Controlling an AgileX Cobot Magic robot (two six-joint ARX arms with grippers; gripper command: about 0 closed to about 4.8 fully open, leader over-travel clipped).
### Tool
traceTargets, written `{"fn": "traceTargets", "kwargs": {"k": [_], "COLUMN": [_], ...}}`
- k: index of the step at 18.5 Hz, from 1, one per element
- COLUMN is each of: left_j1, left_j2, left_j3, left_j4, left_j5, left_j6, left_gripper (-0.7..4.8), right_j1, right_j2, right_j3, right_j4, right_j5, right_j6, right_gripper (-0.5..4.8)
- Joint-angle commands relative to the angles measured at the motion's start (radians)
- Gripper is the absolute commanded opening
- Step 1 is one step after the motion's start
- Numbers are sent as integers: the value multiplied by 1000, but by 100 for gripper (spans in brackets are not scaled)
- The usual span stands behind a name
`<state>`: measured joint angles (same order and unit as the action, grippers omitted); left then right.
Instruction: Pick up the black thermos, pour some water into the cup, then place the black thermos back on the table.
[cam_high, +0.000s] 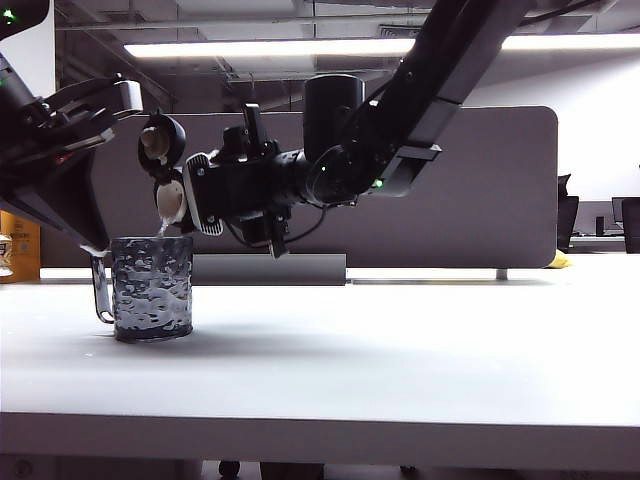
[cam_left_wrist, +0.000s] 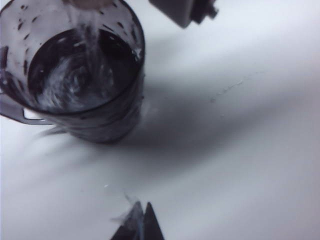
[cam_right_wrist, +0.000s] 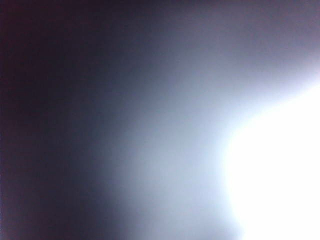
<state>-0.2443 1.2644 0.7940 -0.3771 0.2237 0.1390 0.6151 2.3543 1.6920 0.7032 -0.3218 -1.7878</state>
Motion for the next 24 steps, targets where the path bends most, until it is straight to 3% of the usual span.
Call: {"fn": "traceTargets", "kwargs": {"k": [1, 6, 11, 14, 22, 24], "left_j1": [4, 4, 3, 3, 3, 3], "left_j2": [-5, -6, -7, -7, -10, -10], "left_j3": [5, 50, 66, 66, 66, 66], "left_j4": [0, -45, -71, -82, -86, -86], "left_j5": [-127, -135, -148, -159, -159, -159], "left_j6": [3, 3, 6, 10, 11, 11], "left_gripper": [-5, -5, -5, -5, -5, -5], "right_j1": [0, -2, -2, -2, -1, -1], "right_j2": [-11, -9, -10, -10, -10, -10], "right_j3": [51, 58, 58, 58, 58, 58], "right_j4": [52, 39, 36, 58, 60, 65], "right_j5": [-23, -29, -37, -37, -70, -61], "right_j6": [2, -12, -132, -147, -181, -181], "right_gripper": [49, 49, 55, 100, 75, 48]}}
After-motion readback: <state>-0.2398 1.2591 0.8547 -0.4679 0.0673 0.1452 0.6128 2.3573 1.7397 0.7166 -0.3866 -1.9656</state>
